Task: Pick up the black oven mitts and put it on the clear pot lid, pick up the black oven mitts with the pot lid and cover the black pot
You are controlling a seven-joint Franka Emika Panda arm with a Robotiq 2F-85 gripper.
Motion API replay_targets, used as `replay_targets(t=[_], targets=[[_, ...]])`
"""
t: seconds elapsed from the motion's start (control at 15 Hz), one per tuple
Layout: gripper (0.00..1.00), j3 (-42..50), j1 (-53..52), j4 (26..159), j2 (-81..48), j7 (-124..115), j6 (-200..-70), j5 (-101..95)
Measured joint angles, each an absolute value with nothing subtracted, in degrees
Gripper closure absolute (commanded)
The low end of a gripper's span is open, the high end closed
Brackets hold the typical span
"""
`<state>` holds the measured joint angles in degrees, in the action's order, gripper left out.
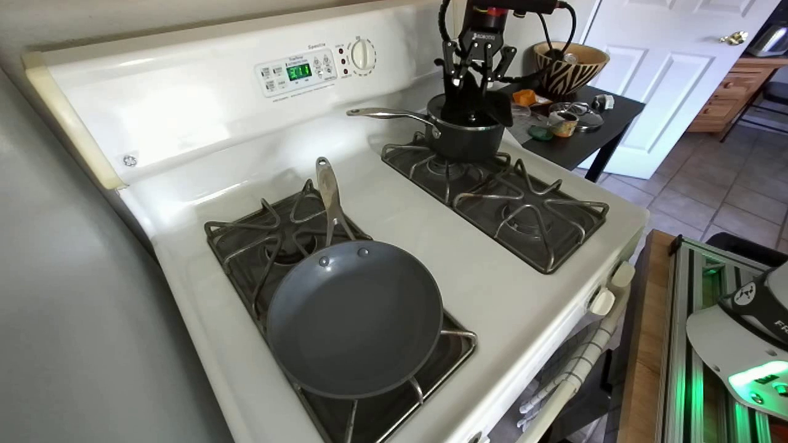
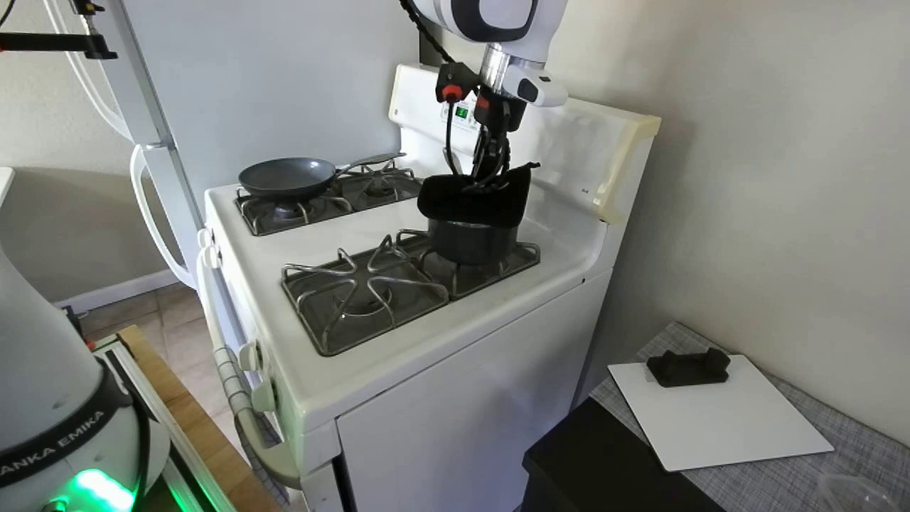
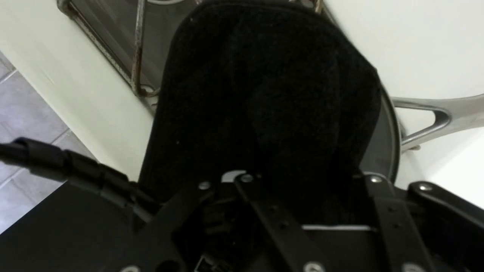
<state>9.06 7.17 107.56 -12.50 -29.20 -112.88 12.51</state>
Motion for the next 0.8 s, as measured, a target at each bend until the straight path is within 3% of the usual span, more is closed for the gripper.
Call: replay_targets(t=[0.2, 0.8], targets=[[0.00, 9.1, 7.1, 107.6, -12.5, -29.2, -112.9, 12.5], [0.00, 8.8, 6.2, 107.6, -10.4, -29.2, -113.0, 11.7]])
